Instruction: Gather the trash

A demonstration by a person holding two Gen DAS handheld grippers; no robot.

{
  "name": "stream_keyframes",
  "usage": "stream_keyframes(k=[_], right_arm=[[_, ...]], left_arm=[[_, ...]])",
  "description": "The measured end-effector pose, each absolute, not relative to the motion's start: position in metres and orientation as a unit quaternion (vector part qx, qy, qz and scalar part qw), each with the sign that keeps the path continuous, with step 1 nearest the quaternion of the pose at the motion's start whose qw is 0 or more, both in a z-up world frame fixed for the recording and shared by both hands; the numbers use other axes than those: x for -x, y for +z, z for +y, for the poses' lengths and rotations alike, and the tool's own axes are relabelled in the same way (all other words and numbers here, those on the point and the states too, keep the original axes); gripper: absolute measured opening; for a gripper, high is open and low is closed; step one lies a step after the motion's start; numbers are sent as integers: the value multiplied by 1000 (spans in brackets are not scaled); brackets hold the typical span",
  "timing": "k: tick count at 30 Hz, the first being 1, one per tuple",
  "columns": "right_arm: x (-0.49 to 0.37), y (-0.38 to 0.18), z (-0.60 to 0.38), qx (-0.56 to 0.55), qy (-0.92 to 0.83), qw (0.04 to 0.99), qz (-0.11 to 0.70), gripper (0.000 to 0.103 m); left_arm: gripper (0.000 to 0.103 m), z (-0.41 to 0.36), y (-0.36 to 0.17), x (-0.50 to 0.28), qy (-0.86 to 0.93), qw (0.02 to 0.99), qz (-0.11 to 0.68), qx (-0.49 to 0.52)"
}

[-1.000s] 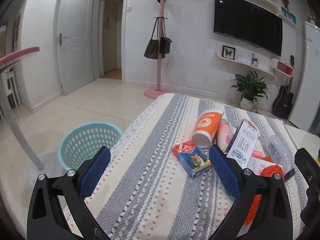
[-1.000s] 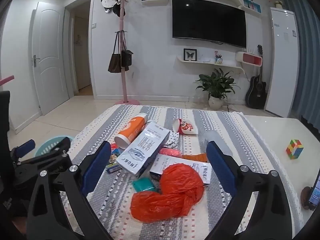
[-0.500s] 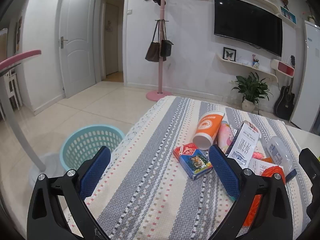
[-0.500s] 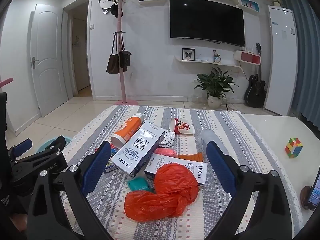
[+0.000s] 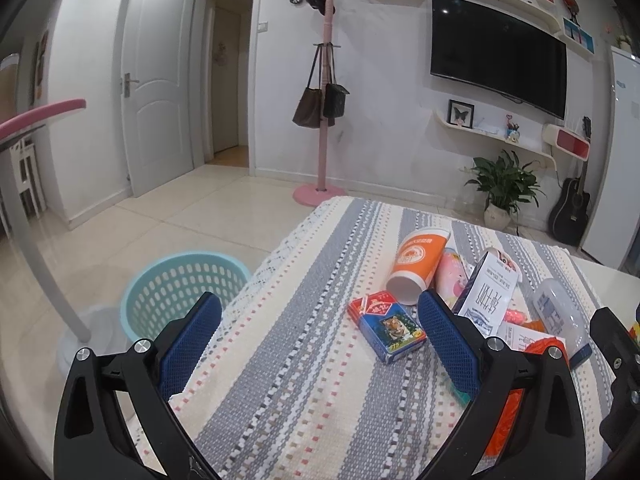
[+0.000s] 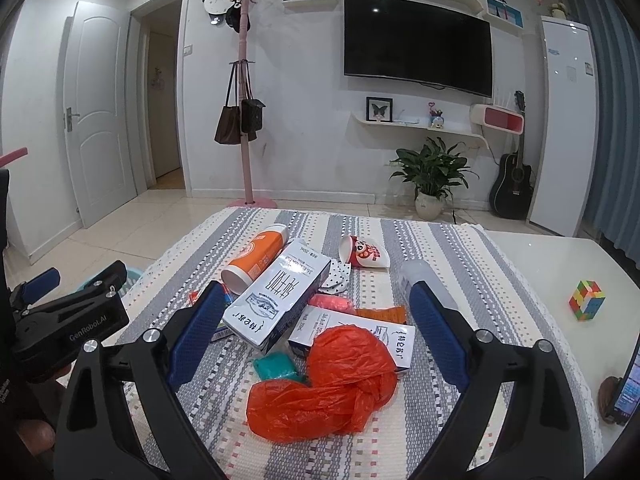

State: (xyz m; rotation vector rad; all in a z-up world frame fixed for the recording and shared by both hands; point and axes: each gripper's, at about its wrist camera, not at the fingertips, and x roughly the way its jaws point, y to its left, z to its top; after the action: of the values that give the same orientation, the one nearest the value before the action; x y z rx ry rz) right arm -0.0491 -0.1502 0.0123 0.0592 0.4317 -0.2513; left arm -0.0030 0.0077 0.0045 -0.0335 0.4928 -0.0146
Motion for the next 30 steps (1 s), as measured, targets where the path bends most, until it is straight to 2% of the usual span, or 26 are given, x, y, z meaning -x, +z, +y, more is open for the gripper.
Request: stream_keyframes(k=[26,30], right_arm=[[57,15,-155,-31,-119,969,214,81],[56,16,-156,-31,-115,969,216,77]], left_arm=[[96,6,9,8,3,974,227,14],[96,6,9,9,2,974,227,16]])
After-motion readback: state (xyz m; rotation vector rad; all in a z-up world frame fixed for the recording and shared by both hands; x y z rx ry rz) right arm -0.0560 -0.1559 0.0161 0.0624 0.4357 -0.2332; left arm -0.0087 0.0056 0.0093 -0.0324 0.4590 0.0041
